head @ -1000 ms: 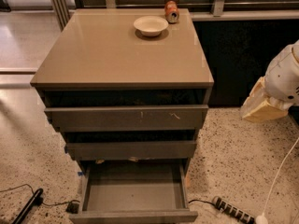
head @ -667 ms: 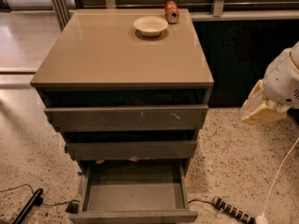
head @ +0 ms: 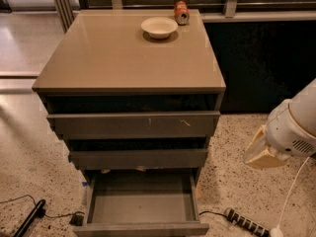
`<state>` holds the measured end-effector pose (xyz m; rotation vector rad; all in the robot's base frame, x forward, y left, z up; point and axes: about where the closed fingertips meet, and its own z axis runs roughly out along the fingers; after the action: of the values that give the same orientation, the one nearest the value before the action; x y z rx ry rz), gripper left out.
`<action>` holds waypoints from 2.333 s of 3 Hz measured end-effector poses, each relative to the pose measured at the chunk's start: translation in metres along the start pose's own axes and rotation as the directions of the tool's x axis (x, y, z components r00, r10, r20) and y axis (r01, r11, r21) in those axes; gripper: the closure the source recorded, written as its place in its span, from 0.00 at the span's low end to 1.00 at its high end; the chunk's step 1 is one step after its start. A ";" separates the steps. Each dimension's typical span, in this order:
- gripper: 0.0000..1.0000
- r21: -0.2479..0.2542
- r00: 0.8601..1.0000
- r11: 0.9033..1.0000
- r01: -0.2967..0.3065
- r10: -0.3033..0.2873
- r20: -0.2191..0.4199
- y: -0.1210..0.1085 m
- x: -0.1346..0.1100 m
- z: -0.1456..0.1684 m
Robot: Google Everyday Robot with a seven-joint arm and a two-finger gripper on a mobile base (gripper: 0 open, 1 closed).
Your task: Close bottom drawer
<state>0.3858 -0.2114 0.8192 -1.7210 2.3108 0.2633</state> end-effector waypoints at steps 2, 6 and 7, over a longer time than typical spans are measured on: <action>1.00 -0.085 1.000 0.996 -0.015 0.013 -0.025 0.026 0.021 0.055; 1.00 -0.277 0.997 0.958 -0.071 0.070 -0.016 0.083 0.052 0.187; 1.00 -0.328 0.997 0.942 -0.076 0.062 -0.055 0.107 0.065 0.226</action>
Offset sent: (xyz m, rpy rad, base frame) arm -0.0366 0.0062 -0.0878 0.0032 0.1352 0.0209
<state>0.2862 -0.1750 0.5832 -1.8078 2.4748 0.6677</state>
